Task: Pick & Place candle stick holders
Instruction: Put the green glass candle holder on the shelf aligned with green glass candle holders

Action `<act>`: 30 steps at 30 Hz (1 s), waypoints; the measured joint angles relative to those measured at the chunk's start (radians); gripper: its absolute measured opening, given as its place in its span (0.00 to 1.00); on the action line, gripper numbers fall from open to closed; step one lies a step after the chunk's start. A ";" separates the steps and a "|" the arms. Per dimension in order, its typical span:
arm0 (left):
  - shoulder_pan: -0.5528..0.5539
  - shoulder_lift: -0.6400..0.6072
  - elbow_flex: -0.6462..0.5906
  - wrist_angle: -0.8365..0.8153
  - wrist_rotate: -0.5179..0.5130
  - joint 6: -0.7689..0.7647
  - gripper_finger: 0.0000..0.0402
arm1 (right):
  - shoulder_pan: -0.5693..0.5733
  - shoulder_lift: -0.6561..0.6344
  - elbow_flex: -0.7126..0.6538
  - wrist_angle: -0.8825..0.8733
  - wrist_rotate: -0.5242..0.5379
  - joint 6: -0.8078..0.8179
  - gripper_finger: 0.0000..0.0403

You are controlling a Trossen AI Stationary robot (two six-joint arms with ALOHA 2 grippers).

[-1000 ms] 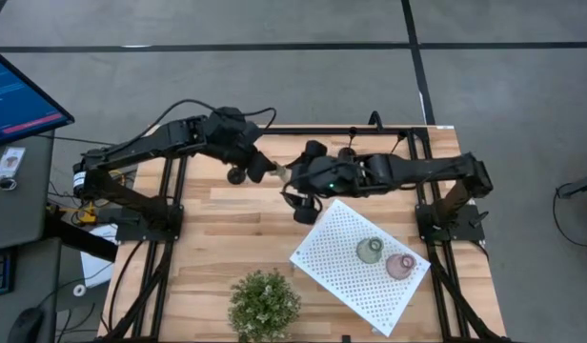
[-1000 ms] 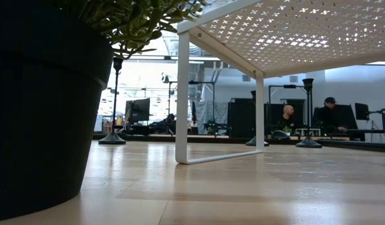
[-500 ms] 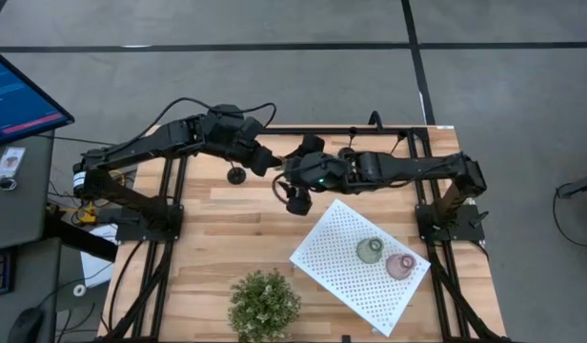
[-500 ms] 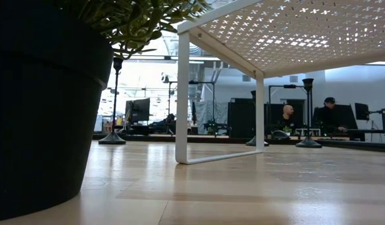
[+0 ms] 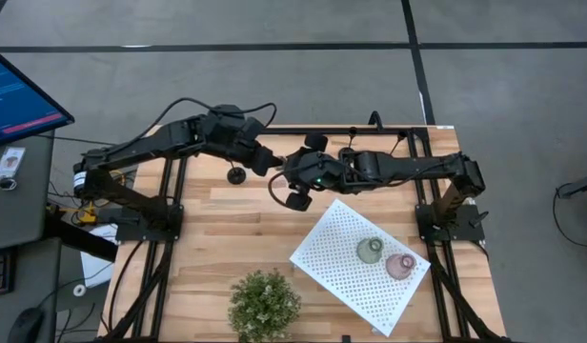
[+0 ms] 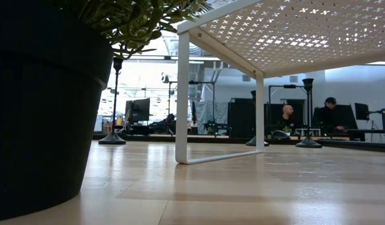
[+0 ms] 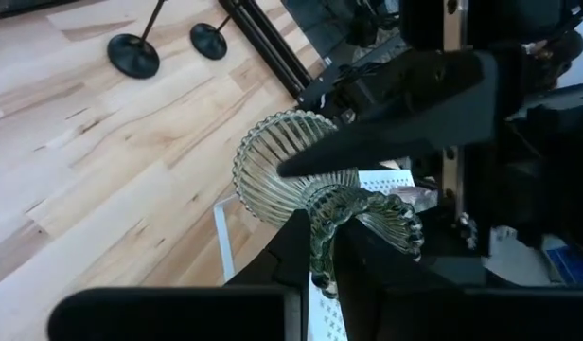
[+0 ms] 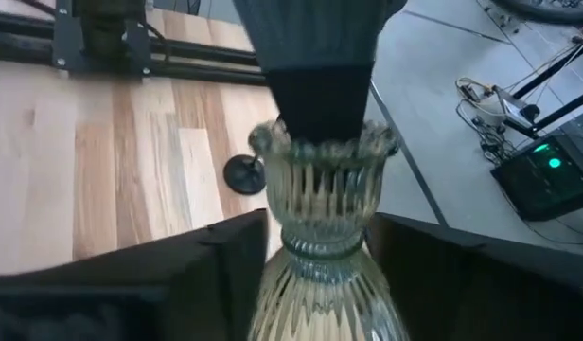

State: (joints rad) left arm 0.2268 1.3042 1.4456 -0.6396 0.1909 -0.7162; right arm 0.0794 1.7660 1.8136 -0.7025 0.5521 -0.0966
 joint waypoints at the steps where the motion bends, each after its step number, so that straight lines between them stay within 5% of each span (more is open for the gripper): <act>1: 0.000 0.001 0.000 0.003 0.000 -0.003 0.07 | -0.001 0.000 0.001 -0.001 -0.002 0.001 0.33; 3: 0.000 0.001 -0.002 0.003 0.003 -0.005 0.07 | -0.002 0.000 0.001 -0.003 -0.001 0.009 0.27; 14: 0.000 0.008 -0.002 0.012 -0.003 0.005 0.09 | -0.002 -0.002 0.001 -0.019 -0.001 0.011 0.27; 25: 0.000 0.003 0.003 0.034 -0.003 0.051 0.52 | 0.003 -0.014 -0.004 -0.045 -0.020 0.062 0.27; 30: 0.001 -0.012 0.002 0.047 -0.003 0.057 0.64 | 0.034 -0.072 -0.004 -0.075 -0.023 0.074 0.27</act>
State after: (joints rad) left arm 0.2276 1.2919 1.4475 -0.5930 0.1879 -0.6593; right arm 0.1133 1.6936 1.8093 -0.7776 0.5289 -0.0223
